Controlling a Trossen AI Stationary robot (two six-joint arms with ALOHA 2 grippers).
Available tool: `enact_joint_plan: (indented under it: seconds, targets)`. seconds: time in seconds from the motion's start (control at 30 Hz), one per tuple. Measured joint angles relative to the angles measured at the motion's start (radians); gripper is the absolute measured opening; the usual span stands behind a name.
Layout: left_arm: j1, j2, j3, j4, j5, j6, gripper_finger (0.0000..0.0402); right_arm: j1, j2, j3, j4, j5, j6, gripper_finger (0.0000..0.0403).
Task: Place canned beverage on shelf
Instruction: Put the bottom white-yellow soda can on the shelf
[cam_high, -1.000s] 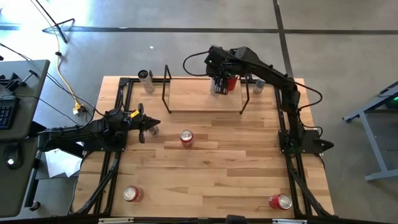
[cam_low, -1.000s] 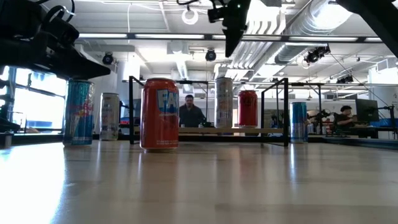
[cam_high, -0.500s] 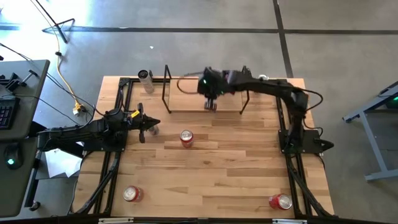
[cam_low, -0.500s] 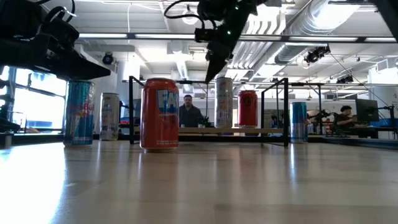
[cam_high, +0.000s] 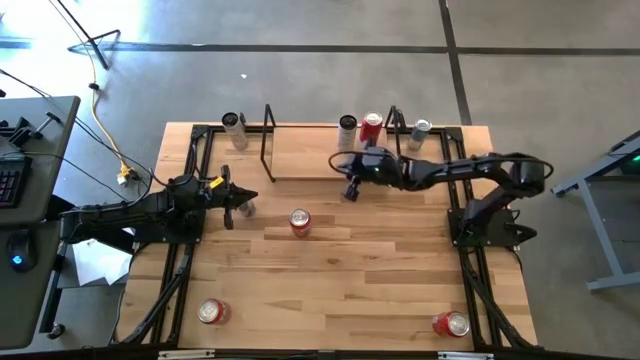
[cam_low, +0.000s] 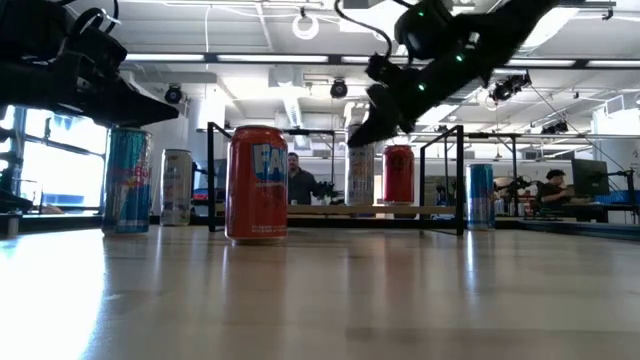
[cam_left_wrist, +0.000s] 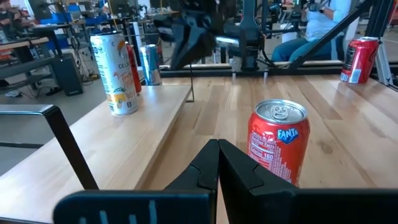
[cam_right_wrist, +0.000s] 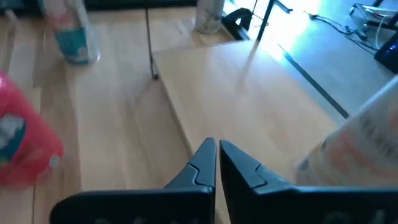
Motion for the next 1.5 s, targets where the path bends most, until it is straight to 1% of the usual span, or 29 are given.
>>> enact_joint_plan:
  seconds: [0.13,0.2,0.3,0.43,0.6,0.77,0.83,1.0,1.13,1.27,1.5]
  targets:
    - [0.0,0.0,0.0,0.0,0.0,-0.004,0.0,-0.024,0.001,-0.084,0.136,-0.046,-0.046,0.0004]
    - [0.0,0.0,-0.001,-0.001,0.001,-0.006,0.0,-0.048,0.008,-0.104,0.18,-0.04,-0.036,0.0002]
    - [0.0,0.0,-0.001,0.0,0.001,-0.006,0.0,-0.078,0.008,-0.107,0.182,-0.008,0.004,0.0001]
    - [0.0,0.0,-0.001,0.006,0.0,-0.007,0.0,-0.103,0.008,-0.105,0.205,0.064,0.025,0.0]
    - [0.0,0.0,-0.001,0.006,0.001,-0.015,0.0,-0.141,0.008,-0.105,0.225,0.059,0.066,0.0]
    - [0.0,0.0,-0.001,0.001,0.001,-0.026,0.0,-0.146,0.008,-0.105,0.249,0.034,0.073,0.0]
    - [0.0,0.0,-0.001,0.001,0.001,-0.03,0.0,-0.141,0.008,-0.099,0.244,0.018,0.068,0.0]
    - [0.0,0.0,-0.001,0.001,0.001,-0.034,0.0,-0.127,0.008,-0.046,0.156,0.018,0.038,0.0]
    - [0.0,0.0,-0.001,0.001,0.001,-0.049,0.0,-0.136,0.009,-0.019,0.123,0.022,0.006,0.0]
    - [0.0,0.0,-0.001,0.0,0.002,-0.049,0.0,-0.166,0.012,-0.019,0.122,0.022,0.011,0.0]
    - [0.0,0.0,-0.001,-0.001,0.002,-0.049,0.0,-0.199,0.067,-0.019,0.155,0.017,0.017,0.0]
